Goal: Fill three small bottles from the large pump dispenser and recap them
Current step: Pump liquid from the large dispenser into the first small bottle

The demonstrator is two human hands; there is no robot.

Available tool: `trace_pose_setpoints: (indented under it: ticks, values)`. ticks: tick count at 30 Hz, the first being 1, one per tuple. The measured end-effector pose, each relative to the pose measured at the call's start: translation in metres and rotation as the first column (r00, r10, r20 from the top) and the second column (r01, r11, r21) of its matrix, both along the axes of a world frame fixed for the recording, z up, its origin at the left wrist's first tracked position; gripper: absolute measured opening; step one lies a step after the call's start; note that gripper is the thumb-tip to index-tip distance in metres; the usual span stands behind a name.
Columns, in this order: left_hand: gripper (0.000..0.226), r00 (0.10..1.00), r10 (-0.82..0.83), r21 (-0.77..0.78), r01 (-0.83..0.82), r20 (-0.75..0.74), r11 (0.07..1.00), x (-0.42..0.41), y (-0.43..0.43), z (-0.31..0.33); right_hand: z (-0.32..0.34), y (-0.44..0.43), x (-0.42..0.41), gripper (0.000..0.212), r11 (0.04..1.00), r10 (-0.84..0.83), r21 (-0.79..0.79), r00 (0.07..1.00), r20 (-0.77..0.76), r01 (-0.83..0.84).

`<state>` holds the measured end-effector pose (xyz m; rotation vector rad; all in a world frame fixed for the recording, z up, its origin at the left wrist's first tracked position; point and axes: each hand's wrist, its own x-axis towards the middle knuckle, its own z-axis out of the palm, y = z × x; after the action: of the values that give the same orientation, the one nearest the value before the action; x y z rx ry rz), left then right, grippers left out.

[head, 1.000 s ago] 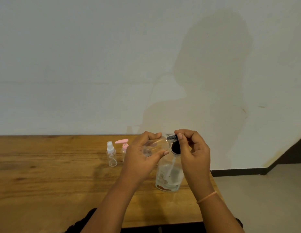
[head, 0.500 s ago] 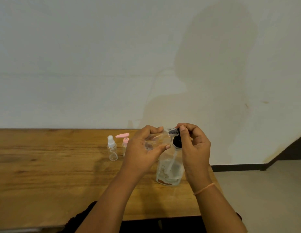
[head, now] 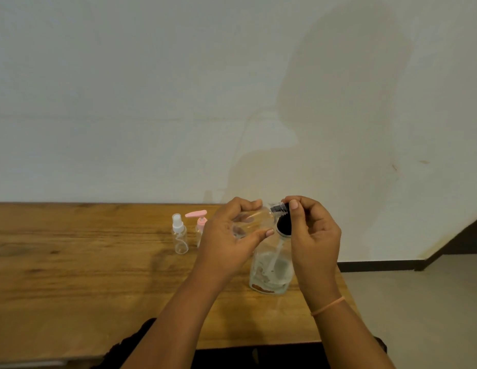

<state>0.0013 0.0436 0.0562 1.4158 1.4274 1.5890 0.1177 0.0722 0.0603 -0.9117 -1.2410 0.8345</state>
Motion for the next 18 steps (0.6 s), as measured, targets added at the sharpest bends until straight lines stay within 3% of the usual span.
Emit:
trace_pose_setpoints:
  ticks: [3,7,18]
  values:
    - [0.038,1.000,0.011,-0.015,-0.011,0.026,1.000,0.001,-0.001,-0.004,-0.005,0.001,-0.001,0.018,1.000,0.007,0.003,0.999,0.035,-0.007]
    - [0.037,0.999,-0.009,0.001,0.009,0.047,1.000,0.001,-0.001,0.001,0.003,0.004,0.006,0.014,0.998,0.061,-0.013,0.997,-0.057,-0.061]
    - [0.037,0.999,-0.027,-0.026,0.028,0.041,0.999,-0.002,0.000,-0.002,-0.012,0.003,-0.001,0.009,0.992,-0.030,0.123,0.995,0.093,0.019]
